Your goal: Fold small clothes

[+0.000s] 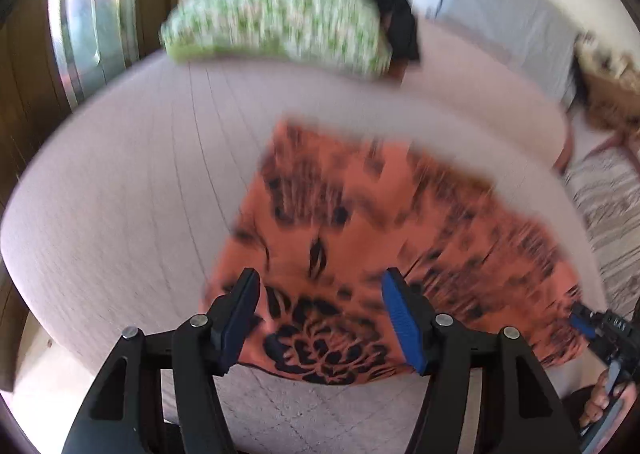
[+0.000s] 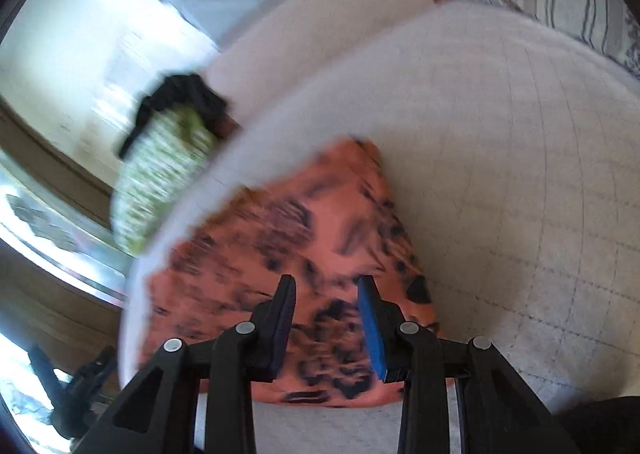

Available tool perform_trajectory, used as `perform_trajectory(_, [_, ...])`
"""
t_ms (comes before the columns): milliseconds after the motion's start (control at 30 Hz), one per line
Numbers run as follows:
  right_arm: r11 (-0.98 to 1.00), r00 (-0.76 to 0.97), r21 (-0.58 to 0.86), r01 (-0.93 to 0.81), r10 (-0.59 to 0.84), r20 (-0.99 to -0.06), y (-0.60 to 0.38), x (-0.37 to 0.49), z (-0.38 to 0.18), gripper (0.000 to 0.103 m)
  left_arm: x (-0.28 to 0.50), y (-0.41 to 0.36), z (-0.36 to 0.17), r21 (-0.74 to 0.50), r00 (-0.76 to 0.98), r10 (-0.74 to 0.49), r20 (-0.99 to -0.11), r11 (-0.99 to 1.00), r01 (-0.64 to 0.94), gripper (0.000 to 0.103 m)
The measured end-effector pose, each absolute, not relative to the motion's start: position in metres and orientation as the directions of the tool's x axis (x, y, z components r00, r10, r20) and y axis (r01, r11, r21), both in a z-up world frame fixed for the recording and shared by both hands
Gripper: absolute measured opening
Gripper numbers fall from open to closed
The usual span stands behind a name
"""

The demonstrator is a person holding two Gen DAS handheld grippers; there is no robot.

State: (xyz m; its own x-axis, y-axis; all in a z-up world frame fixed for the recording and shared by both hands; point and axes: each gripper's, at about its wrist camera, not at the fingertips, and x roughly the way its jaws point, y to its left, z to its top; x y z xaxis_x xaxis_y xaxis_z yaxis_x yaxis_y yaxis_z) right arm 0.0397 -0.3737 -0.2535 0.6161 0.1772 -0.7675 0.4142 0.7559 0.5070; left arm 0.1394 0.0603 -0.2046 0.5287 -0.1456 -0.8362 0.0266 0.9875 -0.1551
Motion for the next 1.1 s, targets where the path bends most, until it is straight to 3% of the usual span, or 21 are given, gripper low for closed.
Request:
perform_trajectory(67, [0.771,0.585,0.460,0.440,0.143,-0.799,-0.377,0.045,-0.260,0.033,0.146,0.060,-0.235,-0.060,0.467,-0.053,-0.882,0.998,0.000,0.065])
perform_trajectory(433, [0.761,0.684,0.588,0.273,0.276,-0.675,-0.375,0.104,-0.229,0.034,0.164,0.041,-0.187,-0.132,0.491,-0.144,-0.859,0.989,0.059,0.067])
perform_trajectory(567, [0.751,0.555,0.564,0.344,0.322,-0.767,-0.373,0.157,-0.273,0.034,0.177,-0.003,-0.199,-0.113,0.455,-0.159,-0.876,0.985,0.128,0.075])
perform_trajectory(633, [0.737,0.562,0.580,0.347,0.331,-0.758,-0.371,0.164,-0.281,0.034,0.184,-0.017,-0.223,-0.099,0.382,-0.143,-0.913,0.986,0.132,0.078])
perform_trajectory(767, [0.786,0.561,0.532,0.313,0.299,-0.772,-0.362,0.162,-0.271,0.035,0.176,-0.041,-0.242,0.080,0.429,0.004,-0.903,0.984,0.159,0.087])
perform_trajectory(933, [0.789,0.608,0.581,0.200,0.365,-0.705,-0.346,0.155,-0.247,0.036,0.169,-0.037,-0.227,0.051,0.390,0.006,-0.921,0.993,0.106,0.087])
perform_trajectory(1100, [0.789,0.609,0.613,0.042,0.466,-0.642,-0.312,0.135,-0.226,0.036,0.133,-0.035,-0.197,0.037,0.475,-0.017,-0.880,0.994,0.104,0.087])
